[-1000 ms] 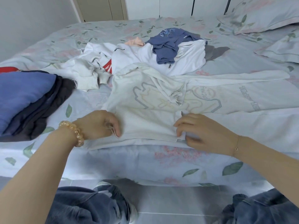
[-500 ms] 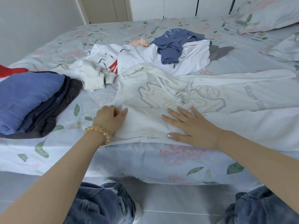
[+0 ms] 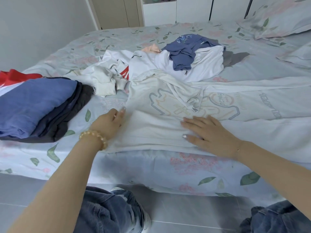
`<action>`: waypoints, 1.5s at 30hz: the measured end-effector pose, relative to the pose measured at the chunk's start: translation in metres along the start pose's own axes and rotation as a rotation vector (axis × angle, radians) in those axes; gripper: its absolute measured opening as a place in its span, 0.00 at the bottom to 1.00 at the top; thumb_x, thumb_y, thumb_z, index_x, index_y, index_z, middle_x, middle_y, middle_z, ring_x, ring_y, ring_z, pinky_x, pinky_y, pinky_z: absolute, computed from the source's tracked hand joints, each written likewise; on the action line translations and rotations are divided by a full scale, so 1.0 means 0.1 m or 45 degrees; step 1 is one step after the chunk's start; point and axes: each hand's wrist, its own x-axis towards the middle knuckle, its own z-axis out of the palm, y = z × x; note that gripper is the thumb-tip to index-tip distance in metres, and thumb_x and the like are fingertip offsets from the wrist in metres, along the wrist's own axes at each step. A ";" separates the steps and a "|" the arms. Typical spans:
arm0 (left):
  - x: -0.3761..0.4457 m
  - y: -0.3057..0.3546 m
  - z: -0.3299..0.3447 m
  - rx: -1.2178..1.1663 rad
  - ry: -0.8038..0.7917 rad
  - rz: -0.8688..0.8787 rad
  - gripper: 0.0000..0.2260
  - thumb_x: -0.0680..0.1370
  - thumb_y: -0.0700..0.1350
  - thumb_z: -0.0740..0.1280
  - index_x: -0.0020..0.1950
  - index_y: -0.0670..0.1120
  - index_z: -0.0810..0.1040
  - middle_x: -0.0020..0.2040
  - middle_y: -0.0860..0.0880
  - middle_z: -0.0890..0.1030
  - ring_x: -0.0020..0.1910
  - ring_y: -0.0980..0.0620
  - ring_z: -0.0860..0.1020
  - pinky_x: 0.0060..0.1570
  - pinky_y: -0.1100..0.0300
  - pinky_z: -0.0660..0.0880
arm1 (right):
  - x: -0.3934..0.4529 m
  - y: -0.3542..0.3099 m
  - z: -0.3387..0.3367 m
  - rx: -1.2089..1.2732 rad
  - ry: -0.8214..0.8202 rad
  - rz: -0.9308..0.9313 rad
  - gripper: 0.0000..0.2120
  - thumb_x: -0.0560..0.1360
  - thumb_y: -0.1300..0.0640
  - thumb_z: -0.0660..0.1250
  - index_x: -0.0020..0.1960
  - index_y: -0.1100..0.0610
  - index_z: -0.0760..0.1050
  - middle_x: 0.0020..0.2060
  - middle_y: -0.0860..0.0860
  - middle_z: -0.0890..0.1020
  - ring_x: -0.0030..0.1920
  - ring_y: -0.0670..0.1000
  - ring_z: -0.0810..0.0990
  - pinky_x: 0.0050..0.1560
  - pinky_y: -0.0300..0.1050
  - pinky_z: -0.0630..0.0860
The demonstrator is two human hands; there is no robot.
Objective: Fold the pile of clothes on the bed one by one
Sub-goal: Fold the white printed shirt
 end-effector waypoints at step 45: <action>0.05 0.75 0.63 0.726 -0.534 0.264 0.28 0.82 0.59 0.46 0.79 0.53 0.42 0.79 0.48 0.40 0.78 0.51 0.41 0.75 0.46 0.42 | 0.20 0.03 0.00 0.259 0.097 -0.128 0.25 0.81 0.46 0.56 0.76 0.51 0.61 0.77 0.47 0.57 0.77 0.45 0.52 0.75 0.36 0.48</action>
